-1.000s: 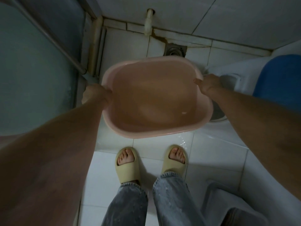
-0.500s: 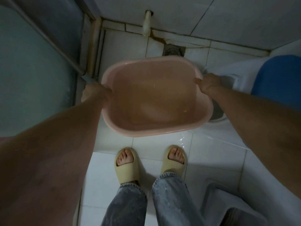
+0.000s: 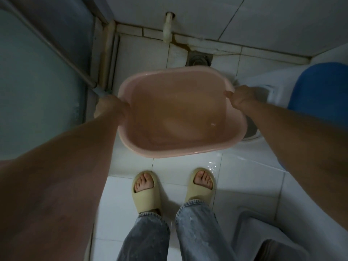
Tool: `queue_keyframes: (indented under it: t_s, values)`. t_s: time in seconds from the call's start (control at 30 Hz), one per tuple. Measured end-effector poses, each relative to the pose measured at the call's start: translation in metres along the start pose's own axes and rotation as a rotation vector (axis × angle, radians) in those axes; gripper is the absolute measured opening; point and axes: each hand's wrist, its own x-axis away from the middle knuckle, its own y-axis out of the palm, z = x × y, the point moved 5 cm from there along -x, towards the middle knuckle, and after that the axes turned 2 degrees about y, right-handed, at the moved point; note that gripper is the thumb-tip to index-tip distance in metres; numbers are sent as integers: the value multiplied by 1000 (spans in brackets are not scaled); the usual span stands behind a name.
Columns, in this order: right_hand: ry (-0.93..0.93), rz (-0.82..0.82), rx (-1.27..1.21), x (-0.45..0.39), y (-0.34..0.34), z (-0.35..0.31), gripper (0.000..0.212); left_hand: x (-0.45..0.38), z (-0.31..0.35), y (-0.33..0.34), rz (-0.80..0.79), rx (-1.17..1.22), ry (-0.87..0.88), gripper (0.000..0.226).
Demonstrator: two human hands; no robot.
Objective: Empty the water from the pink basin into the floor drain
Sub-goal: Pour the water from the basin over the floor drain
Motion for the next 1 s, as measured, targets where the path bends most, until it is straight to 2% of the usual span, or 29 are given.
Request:
queue_keyframes:
  t_s: [0.6, 0.77, 1.0]
  values:
    - [-2, -8, 67, 3, -2, -1, 59, 6, 5, -4, -18, -31, 23, 41]
    - [-8, -25, 99, 6, -1, -5, 58, 10, 7, -11, 3, -40, 20, 47]
    - [-5, -46, 123, 12, -1, -10, 60, 14, 13, -17, 29, -47, 9, 37]
